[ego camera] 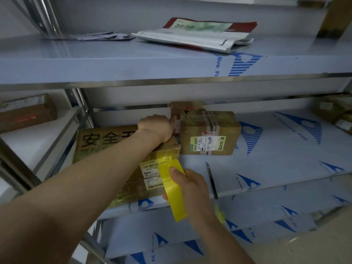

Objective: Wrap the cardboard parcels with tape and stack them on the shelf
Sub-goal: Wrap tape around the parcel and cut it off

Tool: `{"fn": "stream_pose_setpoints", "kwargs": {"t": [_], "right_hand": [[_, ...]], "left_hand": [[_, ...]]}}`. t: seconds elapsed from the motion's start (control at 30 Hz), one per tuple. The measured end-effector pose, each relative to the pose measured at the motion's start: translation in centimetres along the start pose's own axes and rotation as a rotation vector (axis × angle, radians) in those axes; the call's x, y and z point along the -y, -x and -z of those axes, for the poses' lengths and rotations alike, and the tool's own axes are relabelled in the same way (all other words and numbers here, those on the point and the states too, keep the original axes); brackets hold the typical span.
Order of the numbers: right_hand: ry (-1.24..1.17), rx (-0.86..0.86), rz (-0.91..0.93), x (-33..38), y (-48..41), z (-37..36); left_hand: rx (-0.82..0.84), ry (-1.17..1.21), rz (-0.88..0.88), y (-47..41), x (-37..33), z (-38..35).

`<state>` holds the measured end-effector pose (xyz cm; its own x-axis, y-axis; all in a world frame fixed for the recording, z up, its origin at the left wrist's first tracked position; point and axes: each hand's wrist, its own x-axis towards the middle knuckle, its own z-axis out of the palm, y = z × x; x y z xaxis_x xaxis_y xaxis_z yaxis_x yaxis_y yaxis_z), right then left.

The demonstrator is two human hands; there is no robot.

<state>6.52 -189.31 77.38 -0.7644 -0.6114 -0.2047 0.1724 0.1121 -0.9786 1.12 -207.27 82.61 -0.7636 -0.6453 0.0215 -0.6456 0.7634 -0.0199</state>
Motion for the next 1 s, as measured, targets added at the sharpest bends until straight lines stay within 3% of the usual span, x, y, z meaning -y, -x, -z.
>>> {"fn": "stream_pose_setpoints", "kwargs": {"t": [0.1, 0.27, 0.33, 0.4, 0.47, 0.53, 0.6, 0.63, 0.7, 0.87, 0.93, 1.0], "right_hand": [[0.013, 0.015, -0.001, 0.2, 0.2, 0.0], [0.009, -0.006, -0.016, 0.3, 0.2, -0.4], [0.007, 0.01, -0.032, 0.2, 0.1, 0.0], [-0.034, 0.05, -0.061, 0.1, -0.2, 0.7], [-0.043, 0.089, -0.072, 0.5, -0.2, 1.2], [-0.052, 0.099, -0.08, 0.9, -0.3, 1.2], [-0.084, 0.109, -0.128, 1.7, -0.3, 1.0], [-0.091, 0.125, -0.156, 2.3, -0.2, 1.2], [-0.121, 0.185, -0.188, 3.7, 0.2, 1.9], [-0.211, 0.488, -0.037, 8.1, 0.8, 4.4], [-0.141, 0.481, -0.026, 9.3, -0.2, 3.5], [-0.054, 0.381, -0.042, 9.9, -1.5, 1.6]], "left_hand": [[0.175, 0.022, 0.061, 0.9, 0.4, -0.2], [-0.091, 0.055, -0.01, 1.6, 0.2, -0.4], [-0.067, 0.165, -0.042, 1.9, 0.6, 0.5], [0.134, 0.398, -0.077, 2.2, 2.0, 2.1], [0.519, 0.572, -0.103, 3.0, 4.2, 4.2], [0.658, 0.324, -0.141, 4.2, 6.0, 5.0], [0.561, 0.073, -0.142, 4.9, 6.9, 4.1], [0.506, 0.071, -0.145, 5.0, 7.0, 3.8], [0.511, 0.229, -0.167, 5.0, 7.4, 3.8], [0.773, 0.724, -0.208, 5.0, 9.8, 5.3], [0.683, 0.68, -0.247, 4.8, 9.6, 4.5], [0.437, 0.439, -0.253, 4.2, 9.2, 2.8]]}}
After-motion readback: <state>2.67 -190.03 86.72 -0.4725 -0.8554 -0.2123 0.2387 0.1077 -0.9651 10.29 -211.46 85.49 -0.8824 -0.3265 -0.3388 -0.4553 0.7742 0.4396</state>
